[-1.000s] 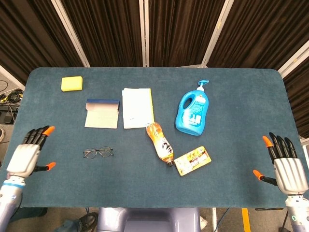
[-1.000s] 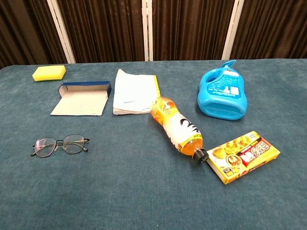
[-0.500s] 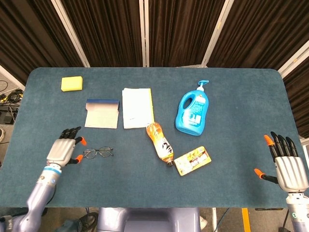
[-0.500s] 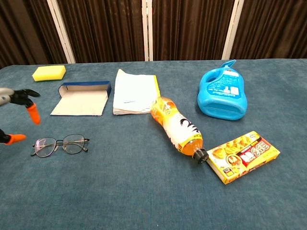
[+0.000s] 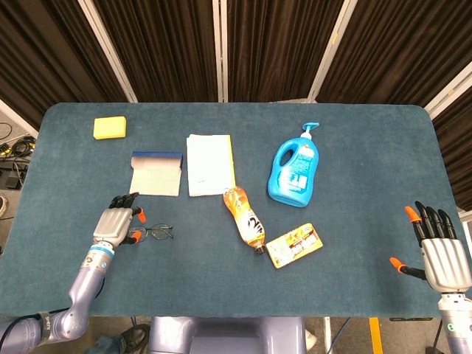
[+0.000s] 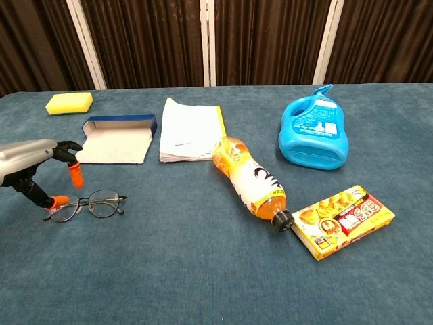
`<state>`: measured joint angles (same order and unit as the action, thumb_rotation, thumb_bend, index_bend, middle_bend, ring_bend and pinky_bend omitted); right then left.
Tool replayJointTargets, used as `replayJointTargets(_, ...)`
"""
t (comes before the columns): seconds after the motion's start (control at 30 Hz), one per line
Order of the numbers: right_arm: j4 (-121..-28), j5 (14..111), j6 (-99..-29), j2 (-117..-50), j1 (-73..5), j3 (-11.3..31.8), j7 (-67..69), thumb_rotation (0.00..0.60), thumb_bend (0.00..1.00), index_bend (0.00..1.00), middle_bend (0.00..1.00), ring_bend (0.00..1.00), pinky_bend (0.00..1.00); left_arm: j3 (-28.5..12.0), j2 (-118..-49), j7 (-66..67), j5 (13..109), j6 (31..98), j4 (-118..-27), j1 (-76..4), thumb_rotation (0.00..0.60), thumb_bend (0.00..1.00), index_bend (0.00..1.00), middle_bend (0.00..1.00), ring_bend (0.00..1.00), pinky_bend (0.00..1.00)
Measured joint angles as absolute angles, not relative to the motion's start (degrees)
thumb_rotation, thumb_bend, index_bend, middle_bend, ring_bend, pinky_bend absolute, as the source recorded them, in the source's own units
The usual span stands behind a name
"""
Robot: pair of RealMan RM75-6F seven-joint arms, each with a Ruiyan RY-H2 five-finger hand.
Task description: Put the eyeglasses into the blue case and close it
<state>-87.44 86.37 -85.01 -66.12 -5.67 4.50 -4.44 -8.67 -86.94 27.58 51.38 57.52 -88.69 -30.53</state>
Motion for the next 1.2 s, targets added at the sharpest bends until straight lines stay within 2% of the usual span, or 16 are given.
replayJointTargets(0.47,-87.37,86.25,-84.88,-66.04,-5.74,4.47,-4.21,0.6,0.0,0.0,0.0,0.0,0.0,-7.18,-89.57,27.25,51.48,57.86,-86.48,-31.65,0.6,0.39,0.49,0.0,0.0,0.0)
replayJointTargets(0.73,-87.31,86.16,-84.81,-65.99,-5.76,4.47,-4.01,0.6,0.0,0.0,0.0,0.0,0.0,-6.82,-90.17,25.86,52.78,58.48,-85.7,-31.7,0.6,0.44,0.56,0.0,0.0,0.0)
replayJointTargets(1.0,-87.38,86.23,-84.8,-66.01,-5.79,4.4,-4.1,0.6,0.0,0.0,0.0,0.0,0.0,-6.58,-90.05,25.98,52.51,58.56,-85.73,-31.87,0.6,0.52,0.58,0.0,0.0,0.0)
replayJointTargets(1.2,-87.33,86.2,-84.71,-66.07,-5.84,4.38,-4.28,0.6,0.0,0.0,0.0,0.0,0.0,-6.6,-89.92,26.11,52.15,58.61,-86.03,-32.07,0.6,0.52,0.63,0.0,0.0,0.0)
